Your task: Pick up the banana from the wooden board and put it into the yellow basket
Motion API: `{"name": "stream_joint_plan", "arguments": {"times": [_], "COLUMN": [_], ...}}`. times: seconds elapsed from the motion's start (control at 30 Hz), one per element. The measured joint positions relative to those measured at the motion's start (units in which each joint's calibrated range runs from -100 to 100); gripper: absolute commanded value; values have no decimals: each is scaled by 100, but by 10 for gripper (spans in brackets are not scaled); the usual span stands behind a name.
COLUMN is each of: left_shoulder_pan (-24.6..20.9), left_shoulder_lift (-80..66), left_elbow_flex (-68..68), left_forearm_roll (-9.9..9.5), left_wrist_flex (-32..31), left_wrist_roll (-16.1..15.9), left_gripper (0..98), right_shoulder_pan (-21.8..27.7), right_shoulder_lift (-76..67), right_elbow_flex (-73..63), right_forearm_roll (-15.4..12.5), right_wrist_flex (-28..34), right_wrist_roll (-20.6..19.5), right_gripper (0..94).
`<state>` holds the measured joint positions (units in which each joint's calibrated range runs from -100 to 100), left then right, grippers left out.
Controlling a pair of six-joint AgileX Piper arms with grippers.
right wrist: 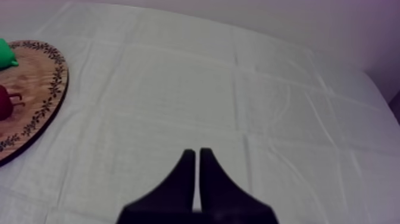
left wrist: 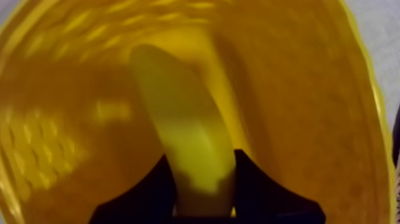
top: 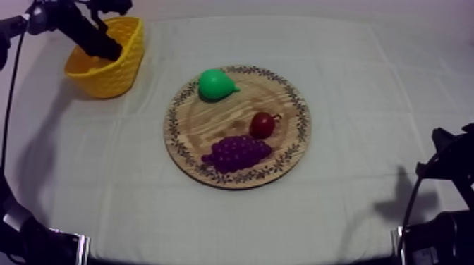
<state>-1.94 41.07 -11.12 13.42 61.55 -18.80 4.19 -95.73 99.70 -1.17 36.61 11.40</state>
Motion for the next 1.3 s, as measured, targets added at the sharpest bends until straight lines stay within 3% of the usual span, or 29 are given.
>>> {"name": "stream_joint_plan", "arguments": {"times": [0.17, 0.5, 0.83, 1.0, 1.3], "left_shoulder_pan": [-11, 26, 65, 115, 205], "left_shoulder_lift": [145, 186, -17, -325, -1118], "left_elbow_flex": [-15, 89, 182, 216, 499], "left_forearm_roll": [41, 117, 166, 150, 48], "left_wrist_flex": [-21, -161, -174, -172, -243], "left_wrist_roll": [-38, -152, -193, -146, 18], "left_gripper": [368, 504, 511, 462, 260], "right_shoulder_pan": [0, 0, 0, 0, 0], "right_shoulder_lift": [0, 0, 0, 0, 0], "right_elbow_flex": [0, 0, 0, 0, 0], "right_forearm_roll": [0, 0, 0, 0, 0], "right_wrist_flex": [0, 0, 0, 0, 0], "right_wrist_roll": [0, 6, -6, -3, -3], "right_gripper": [2, 2, 2, 2, 2]}}
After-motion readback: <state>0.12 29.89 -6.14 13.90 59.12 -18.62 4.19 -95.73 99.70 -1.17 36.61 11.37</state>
